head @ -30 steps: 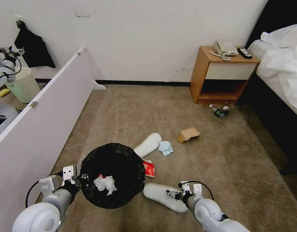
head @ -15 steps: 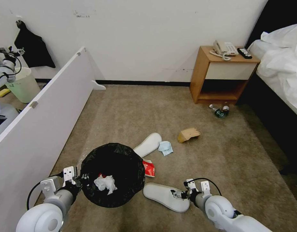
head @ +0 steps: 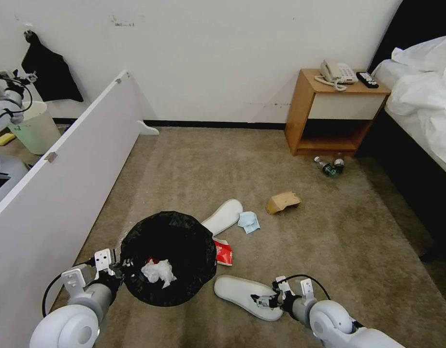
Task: Pick up the trash bin, then pick up the garbage from the floor and place it into the trash bin.
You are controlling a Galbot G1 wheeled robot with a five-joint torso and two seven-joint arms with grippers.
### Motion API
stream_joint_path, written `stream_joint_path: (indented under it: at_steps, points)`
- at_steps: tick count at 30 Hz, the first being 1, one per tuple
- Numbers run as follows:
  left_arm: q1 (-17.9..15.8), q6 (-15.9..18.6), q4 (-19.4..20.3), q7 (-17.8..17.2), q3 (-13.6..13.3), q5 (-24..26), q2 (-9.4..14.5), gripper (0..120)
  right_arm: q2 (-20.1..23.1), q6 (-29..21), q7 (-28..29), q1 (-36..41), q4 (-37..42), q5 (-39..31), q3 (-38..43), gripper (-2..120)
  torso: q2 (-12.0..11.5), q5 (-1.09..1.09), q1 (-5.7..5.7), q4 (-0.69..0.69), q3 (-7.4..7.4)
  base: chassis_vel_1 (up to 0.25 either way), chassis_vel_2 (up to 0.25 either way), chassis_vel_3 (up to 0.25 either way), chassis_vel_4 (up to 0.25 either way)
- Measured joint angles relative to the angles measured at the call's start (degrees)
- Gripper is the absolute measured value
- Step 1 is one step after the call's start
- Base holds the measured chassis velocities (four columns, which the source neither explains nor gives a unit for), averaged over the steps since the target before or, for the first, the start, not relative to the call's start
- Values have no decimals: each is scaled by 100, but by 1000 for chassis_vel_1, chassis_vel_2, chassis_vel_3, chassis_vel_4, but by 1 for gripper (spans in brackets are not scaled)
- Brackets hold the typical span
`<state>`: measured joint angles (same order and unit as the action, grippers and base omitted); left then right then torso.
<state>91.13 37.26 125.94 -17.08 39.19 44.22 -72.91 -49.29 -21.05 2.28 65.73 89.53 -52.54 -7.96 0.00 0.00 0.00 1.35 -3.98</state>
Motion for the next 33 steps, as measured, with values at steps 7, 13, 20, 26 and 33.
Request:
stream_joint_path:
  at_steps: [7, 13, 20, 26, 33]
  points:
    - [-27, 3, -32, -2, -41, -38, -16, 0, 83, 54, -36, 76, 45, 2, 241, 100, 0, -1, 0, 0, 0, 0, 0, 0, 0]
    - [-27, 3, -37, -2, -76, -50, -7, 0, 123, 92, -36, 214, 120, 52, 315, 100, 0, -1, 0, 0, 0, 0, 0, 0, 0]
    - [20, -18, -27, 31, -9, -23, 103, 0, -38, 149, -30, 266, -58, 240, 316, 100, 0, -1, 0, 0, 0, 0, 0, 0, 0]
    - [76, -44, -20, 77, 77, 25, 211, 0, -206, 228, -96, 249, -342, 453, 281, 100, 0, -1, 0, 0, 0, 0, 0, 0, 0]
    - [90, -64, -37, 94, 145, 99, 333, 0, -396, 267, -109, 93, -564, 524, 188, 100, 0, -1, 0, 0, 0, 0, 0, 0, 0]
